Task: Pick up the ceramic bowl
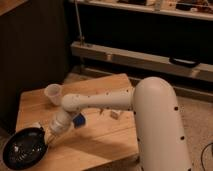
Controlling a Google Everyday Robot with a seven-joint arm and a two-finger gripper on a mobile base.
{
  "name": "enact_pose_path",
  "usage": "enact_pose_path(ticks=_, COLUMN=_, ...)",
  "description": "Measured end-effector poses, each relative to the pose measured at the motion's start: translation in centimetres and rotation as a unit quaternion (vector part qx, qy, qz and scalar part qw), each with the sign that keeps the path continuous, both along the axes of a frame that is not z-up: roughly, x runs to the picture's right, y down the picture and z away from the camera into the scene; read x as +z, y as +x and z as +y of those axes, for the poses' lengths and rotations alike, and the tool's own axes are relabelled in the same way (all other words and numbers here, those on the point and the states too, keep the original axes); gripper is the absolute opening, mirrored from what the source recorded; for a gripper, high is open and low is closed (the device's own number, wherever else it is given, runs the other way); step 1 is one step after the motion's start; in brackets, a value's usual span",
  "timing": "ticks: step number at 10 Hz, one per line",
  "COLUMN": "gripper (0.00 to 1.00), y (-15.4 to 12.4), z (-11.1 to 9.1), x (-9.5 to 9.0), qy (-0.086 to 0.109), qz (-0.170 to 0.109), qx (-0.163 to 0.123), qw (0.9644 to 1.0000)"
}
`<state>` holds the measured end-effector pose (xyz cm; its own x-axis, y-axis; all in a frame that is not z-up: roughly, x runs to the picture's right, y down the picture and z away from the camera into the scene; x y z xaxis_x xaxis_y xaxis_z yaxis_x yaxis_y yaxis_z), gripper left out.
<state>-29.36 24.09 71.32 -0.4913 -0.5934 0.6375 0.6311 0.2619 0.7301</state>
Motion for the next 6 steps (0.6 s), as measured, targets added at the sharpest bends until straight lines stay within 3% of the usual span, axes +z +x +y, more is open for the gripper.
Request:
enact_pose_path(ticks=3, gripper=0.00, y=0.3, z=-5.4, x=-5.1, qy=0.012, qz=-0.023, qx=0.010, qw=0.9996)
enact_pose_path(ticks=4, gripper=0.00, y=0.6, z=-6.5, x=-6.2, qy=0.014, qz=-0.028, qx=0.011, qw=0.9995)
enact_pose_path(ticks=6, gripper=0.00, y=0.4, z=-6.4, x=-6.3, qy=0.014, qz=-0.029, qx=0.009, qw=0.9994)
